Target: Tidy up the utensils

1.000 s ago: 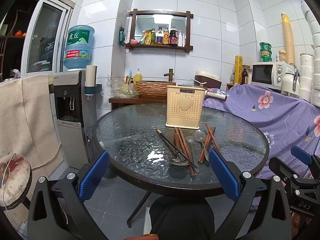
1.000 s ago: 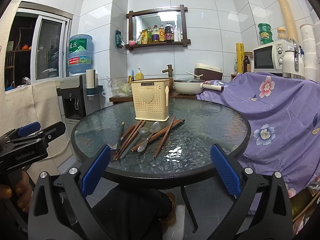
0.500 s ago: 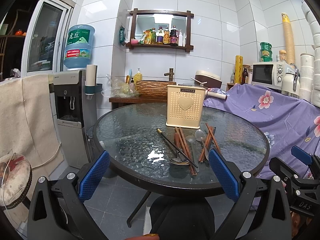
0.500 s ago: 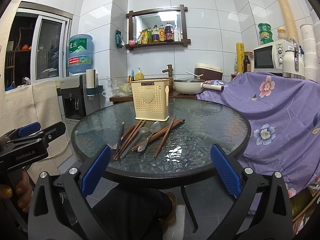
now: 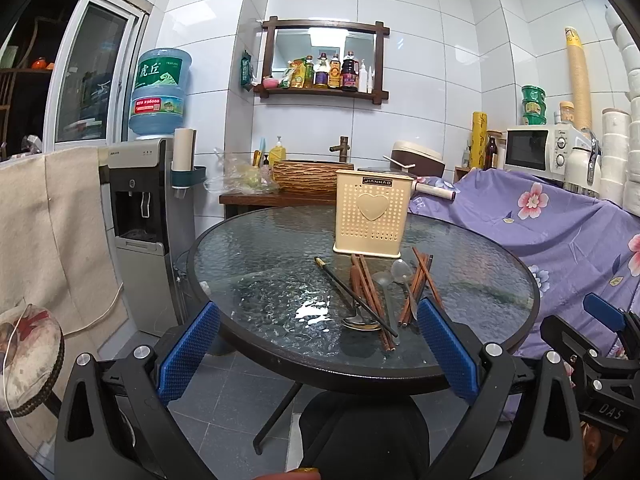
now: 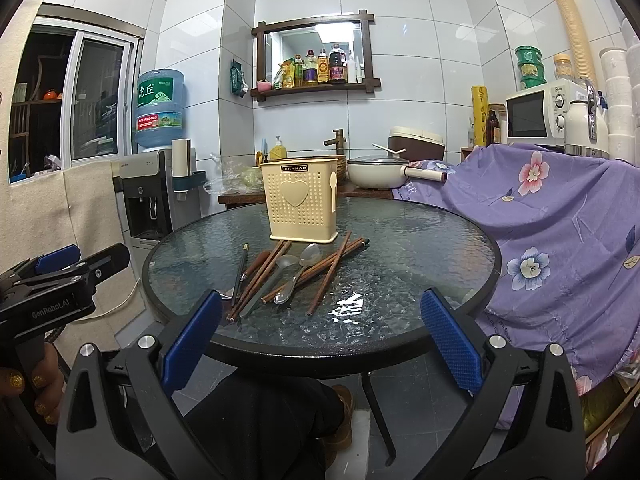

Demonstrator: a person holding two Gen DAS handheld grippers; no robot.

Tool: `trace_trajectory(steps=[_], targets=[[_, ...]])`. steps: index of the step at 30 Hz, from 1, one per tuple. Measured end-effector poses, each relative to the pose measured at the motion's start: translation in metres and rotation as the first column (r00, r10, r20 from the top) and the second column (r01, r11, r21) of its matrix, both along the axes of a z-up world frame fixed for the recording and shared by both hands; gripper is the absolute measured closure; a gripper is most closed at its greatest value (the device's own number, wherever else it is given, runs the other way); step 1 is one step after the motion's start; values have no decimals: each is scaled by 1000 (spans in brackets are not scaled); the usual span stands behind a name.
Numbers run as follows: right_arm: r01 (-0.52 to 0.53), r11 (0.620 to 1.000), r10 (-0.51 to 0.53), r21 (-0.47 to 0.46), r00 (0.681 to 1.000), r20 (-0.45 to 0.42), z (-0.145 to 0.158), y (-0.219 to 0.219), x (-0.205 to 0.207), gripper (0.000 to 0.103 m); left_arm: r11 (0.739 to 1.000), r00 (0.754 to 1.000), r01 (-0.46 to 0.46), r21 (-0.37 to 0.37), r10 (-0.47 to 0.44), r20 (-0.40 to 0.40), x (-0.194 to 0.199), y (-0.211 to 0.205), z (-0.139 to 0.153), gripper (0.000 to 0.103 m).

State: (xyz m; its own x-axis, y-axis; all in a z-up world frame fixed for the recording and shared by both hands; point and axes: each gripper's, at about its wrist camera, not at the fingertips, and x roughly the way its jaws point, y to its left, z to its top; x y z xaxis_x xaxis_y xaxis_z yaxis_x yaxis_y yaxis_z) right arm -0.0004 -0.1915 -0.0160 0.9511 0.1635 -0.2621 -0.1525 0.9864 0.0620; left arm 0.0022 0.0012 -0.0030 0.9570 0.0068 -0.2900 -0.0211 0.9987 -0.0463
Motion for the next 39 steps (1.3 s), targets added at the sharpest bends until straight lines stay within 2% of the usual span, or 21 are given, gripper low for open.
trace_trajectory(steps=[39], targets=[[-3, 1000, 3, 0, 1000, -7, -3, 4, 2, 5, 1000, 1000, 2, 5, -2, -2, 0, -2, -2, 6]])
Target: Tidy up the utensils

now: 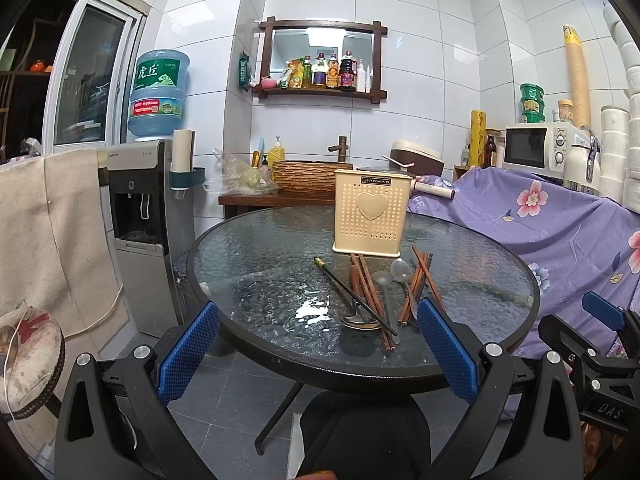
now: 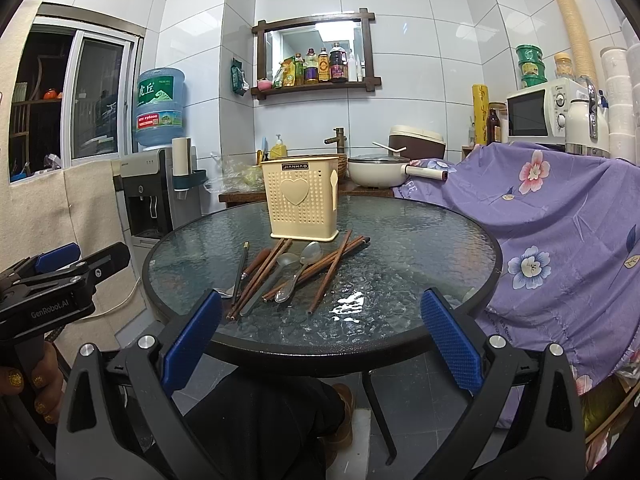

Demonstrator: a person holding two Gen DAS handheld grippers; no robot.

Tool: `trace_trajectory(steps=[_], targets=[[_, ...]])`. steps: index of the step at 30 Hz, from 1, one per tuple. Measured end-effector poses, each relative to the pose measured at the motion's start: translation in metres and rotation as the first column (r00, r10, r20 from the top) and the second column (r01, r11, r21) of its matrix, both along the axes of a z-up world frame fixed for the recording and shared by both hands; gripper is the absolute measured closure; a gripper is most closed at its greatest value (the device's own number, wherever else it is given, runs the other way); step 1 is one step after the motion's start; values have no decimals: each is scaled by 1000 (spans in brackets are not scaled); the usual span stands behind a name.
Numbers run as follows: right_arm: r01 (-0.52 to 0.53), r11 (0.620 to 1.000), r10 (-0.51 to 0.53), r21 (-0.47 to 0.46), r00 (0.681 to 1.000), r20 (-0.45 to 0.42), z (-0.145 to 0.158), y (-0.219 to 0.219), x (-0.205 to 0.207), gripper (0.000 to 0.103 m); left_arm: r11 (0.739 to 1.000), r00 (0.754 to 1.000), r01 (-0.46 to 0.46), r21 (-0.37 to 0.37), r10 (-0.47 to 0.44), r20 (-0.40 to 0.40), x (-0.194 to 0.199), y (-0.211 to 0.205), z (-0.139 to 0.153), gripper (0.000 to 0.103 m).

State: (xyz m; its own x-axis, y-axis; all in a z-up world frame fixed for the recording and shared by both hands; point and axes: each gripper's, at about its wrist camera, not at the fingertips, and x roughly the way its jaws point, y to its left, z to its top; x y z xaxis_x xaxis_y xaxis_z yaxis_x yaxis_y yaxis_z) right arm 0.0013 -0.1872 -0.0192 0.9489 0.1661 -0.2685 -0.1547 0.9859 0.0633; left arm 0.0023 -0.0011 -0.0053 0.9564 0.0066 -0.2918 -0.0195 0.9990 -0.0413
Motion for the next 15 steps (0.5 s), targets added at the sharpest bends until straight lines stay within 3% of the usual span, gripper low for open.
trace_trajectory(steps=[9, 15], targets=[[11, 999, -11, -34, 1000, -13, -3, -1, 7, 5, 998, 998, 29, -53, -32, -45, 6, 6, -3, 6], [13, 999, -17, -45, 997, -77, -7, -2, 30, 5, 995, 981, 31, -100, -49, -186, 34, 18, -14, 6]])
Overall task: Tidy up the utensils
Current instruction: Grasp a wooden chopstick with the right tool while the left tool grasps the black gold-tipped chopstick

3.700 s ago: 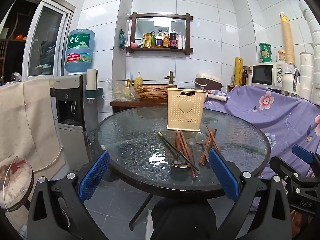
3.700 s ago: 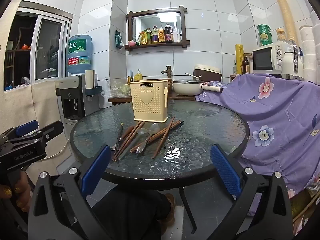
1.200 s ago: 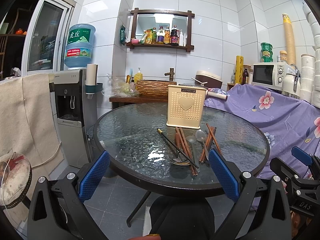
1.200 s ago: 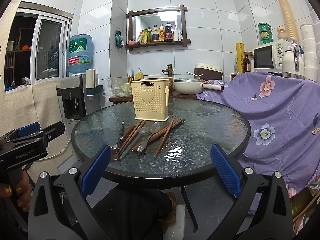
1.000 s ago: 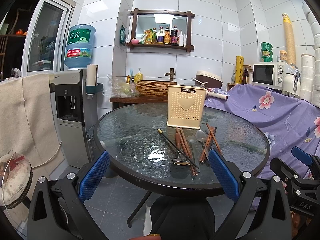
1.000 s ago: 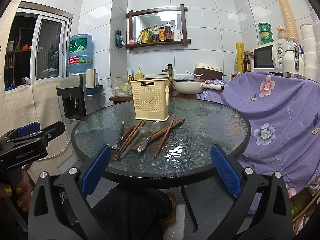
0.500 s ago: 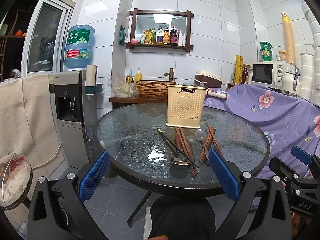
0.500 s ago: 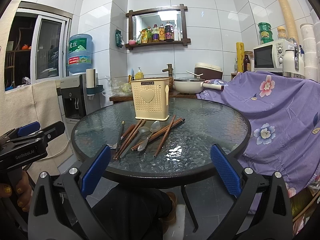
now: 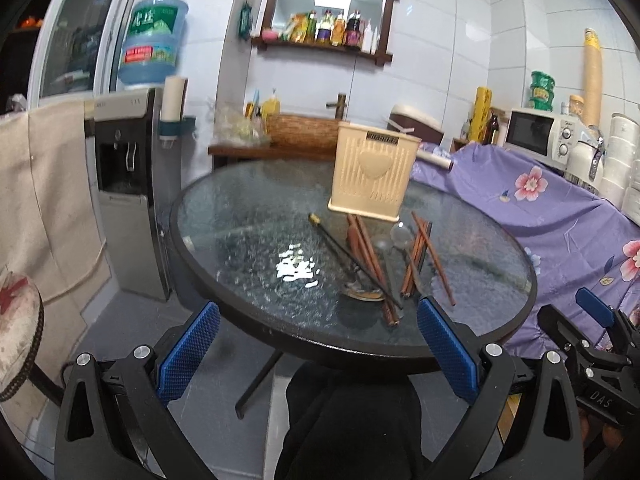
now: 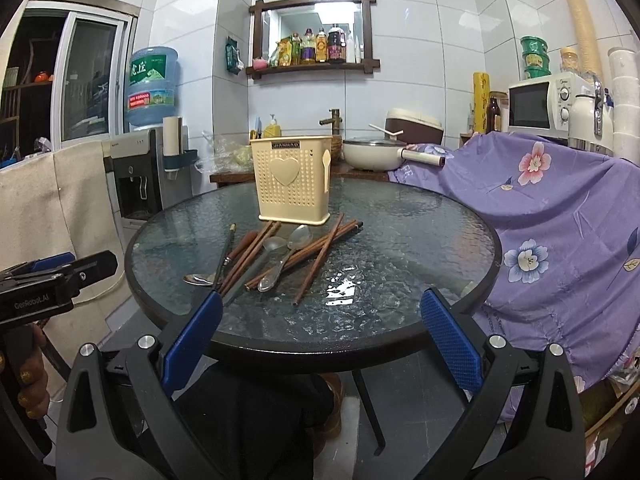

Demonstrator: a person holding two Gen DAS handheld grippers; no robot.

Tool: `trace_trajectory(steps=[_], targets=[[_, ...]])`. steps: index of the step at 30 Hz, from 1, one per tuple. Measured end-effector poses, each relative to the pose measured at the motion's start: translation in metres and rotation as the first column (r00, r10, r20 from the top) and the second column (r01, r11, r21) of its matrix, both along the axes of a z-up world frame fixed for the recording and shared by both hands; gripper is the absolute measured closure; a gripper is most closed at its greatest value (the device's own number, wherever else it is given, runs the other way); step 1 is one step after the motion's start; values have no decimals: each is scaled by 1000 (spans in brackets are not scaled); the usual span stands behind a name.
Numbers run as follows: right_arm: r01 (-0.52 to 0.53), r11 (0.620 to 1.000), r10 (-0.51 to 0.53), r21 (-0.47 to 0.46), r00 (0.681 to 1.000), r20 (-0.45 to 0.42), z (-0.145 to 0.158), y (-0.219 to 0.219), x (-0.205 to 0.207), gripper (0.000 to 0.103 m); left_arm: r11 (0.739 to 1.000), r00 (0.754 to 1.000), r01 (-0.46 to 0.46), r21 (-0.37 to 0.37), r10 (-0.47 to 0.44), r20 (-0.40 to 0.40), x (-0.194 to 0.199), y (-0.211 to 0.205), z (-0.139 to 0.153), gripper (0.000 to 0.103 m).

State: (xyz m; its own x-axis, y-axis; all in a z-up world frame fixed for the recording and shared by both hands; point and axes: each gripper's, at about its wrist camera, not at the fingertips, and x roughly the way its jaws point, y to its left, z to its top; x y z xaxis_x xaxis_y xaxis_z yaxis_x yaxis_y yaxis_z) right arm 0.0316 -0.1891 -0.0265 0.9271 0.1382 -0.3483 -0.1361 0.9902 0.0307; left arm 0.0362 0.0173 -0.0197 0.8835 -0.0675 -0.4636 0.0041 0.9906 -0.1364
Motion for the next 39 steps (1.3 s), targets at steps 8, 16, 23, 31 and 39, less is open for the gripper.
trace_trajectory(steps=[8, 16, 23, 31, 39], targets=[[-16, 999, 11, -46, 995, -99, -7, 3, 48, 5, 999, 995, -19, -26, 17, -97, 44, 18, -4, 7], [-54, 998, 48, -27, 982, -180, 3, -1, 113, 8, 1000, 993, -6, 7, 7, -119, 95, 21, 11, 21], [-85, 996, 90, 31, 943, -319, 7, -5, 182, 26, 1000, 968, 15, -19, -20, -250, 150, 28, 3, 40], [-118, 991, 133, 61, 889, -437, 1, 5, 253, 52, 998, 944, 62, -3, -60, -325, 203, 15, 4, 46], [-95, 995, 89, 14, 863, -498, -1, 14, 315, 66, 998, 901, 64, 5, -56, -430, 253, 6, -8, 62]])
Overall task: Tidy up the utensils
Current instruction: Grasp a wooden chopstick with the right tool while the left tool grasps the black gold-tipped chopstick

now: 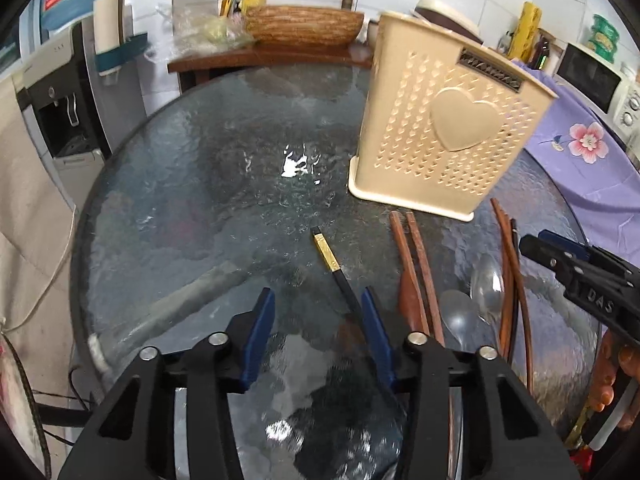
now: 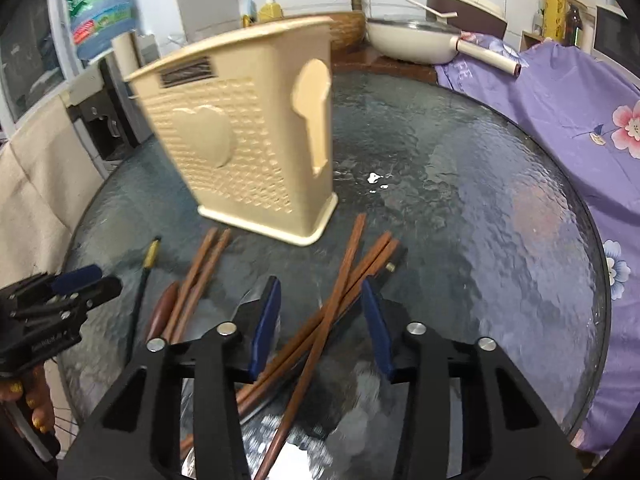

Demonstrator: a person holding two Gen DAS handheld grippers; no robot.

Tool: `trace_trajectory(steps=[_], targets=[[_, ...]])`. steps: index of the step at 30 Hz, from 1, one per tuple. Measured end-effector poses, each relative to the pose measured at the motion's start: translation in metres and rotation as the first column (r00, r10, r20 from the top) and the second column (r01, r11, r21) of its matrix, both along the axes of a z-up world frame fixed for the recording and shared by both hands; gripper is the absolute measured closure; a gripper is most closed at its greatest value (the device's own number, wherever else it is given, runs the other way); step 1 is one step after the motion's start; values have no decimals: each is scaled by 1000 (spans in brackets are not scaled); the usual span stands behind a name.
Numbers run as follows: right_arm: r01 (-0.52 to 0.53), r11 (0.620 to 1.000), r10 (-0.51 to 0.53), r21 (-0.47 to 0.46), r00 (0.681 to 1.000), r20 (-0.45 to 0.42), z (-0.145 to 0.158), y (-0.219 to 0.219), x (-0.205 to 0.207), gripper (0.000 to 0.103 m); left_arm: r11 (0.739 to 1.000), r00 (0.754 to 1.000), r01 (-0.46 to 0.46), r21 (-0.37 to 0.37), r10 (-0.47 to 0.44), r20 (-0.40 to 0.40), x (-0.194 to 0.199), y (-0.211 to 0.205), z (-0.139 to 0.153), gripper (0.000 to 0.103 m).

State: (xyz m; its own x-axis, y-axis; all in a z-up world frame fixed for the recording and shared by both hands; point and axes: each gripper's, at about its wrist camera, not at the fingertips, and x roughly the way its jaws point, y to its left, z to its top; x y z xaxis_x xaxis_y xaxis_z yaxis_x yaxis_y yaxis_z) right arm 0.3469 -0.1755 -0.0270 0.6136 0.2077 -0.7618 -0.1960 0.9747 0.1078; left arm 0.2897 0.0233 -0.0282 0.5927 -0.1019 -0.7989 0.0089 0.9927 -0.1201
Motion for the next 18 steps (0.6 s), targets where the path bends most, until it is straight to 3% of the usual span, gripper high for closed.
trace_trajectory(steps=[4, 9, 18], targets=[[28, 1000, -28, -9, 999, -33, -5, -2, 23, 76, 1000, 999, -17, -23, 16, -35, 16, 1, -3, 64], [59, 998, -57, 32, 996, -75, -12, -7, 41, 81, 999, 997, -21, -24, 19, -70, 27, -1, -9, 68], [65, 998, -63, 21, 993, -104, -19, -3, 57, 84, 999, 993, -38, -37, 33, -109, 43, 0, -18, 73]])
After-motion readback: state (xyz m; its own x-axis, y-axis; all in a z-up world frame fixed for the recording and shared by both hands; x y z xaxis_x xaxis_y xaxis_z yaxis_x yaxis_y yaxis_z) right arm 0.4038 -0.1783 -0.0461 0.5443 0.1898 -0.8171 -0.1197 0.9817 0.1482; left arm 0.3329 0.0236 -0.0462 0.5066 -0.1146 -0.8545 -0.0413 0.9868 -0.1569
